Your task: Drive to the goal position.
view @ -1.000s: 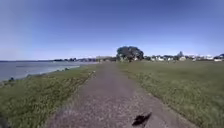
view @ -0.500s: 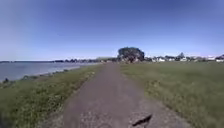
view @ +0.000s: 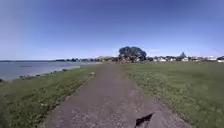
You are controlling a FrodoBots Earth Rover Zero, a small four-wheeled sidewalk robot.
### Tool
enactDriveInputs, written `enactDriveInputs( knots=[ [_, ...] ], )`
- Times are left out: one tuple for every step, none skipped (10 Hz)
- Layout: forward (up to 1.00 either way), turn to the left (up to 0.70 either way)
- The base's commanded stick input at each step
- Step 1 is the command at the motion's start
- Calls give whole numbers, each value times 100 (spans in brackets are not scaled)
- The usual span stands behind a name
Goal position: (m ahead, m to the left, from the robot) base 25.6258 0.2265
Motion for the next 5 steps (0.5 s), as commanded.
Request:
enactDriveInputs(
  knots=[
    [70, 0],
    [70, 0],
    [70, 0],
    [70, 0],
    [70, 0]
  ],
)
